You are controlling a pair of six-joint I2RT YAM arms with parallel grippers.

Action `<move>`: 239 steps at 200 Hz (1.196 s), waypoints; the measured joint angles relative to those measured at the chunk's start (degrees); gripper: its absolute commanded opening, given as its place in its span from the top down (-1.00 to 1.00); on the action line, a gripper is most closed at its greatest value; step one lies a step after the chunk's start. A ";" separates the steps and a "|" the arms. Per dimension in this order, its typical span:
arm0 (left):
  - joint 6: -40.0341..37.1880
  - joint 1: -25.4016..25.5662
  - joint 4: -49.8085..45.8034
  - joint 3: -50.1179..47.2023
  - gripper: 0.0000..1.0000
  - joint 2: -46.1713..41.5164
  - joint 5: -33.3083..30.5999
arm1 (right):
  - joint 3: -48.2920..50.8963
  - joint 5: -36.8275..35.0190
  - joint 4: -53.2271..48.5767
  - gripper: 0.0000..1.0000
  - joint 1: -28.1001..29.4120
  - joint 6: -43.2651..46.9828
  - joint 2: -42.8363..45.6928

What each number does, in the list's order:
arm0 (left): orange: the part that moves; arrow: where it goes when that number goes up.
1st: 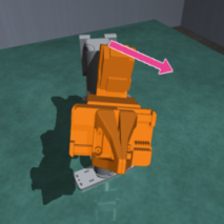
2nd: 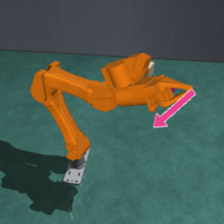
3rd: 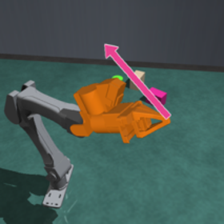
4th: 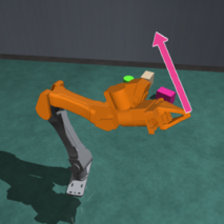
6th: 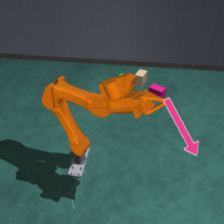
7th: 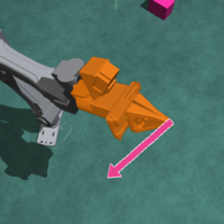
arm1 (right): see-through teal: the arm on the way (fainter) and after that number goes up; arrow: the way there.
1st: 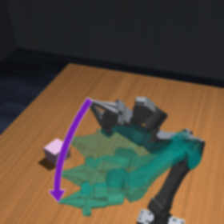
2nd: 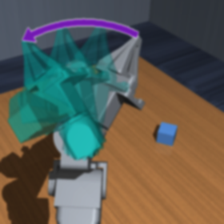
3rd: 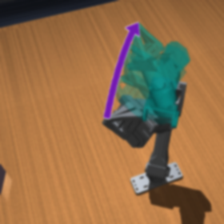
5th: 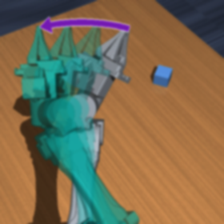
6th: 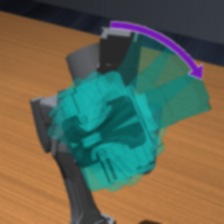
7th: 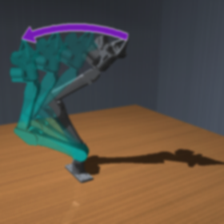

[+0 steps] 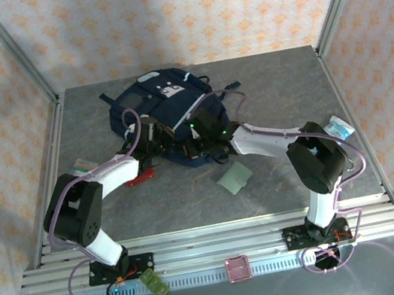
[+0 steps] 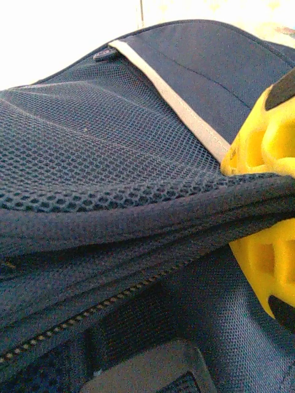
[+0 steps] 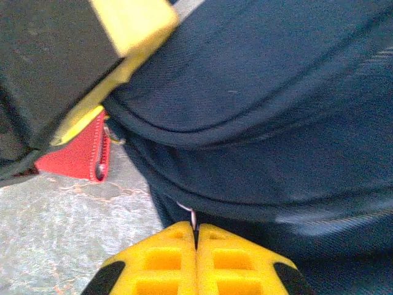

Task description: Pack the student bag

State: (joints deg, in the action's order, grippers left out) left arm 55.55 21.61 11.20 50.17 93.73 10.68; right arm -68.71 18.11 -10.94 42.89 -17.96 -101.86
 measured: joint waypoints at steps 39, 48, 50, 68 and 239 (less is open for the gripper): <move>-0.35 -0.66 -0.02 -0.90 1.00 -1.16 1.53 | 8.63 -3.65 2.58 1.00 -6.56 -0.85 6.93; -0.57 -0.66 0.15 -1.11 1.00 -1.40 2.29 | 9.55 -4.68 3.50 1.00 -8.00 -0.85 7.89; -0.59 -0.68 0.22 -1.16 1.00 -1.46 2.45 | 9.68 -4.90 3.65 1.00 -8.31 -0.85 8.02; -1.22 -0.94 0.35 -1.25 1.00 -1.81 3.54 | 9.92 -7.17 4.79 1.00 -9.99 -0.59 8.26; -19.91 -1.03 -6.29 6.54 1.00 -1.38 15.98 | 19.34 -16.50 10.75 1.00 -18.95 -0.98 16.79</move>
State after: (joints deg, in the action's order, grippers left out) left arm 35.64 20.58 4.91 56.71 92.36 26.65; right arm -49.36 1.61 -0.19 23.94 -18.94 -85.08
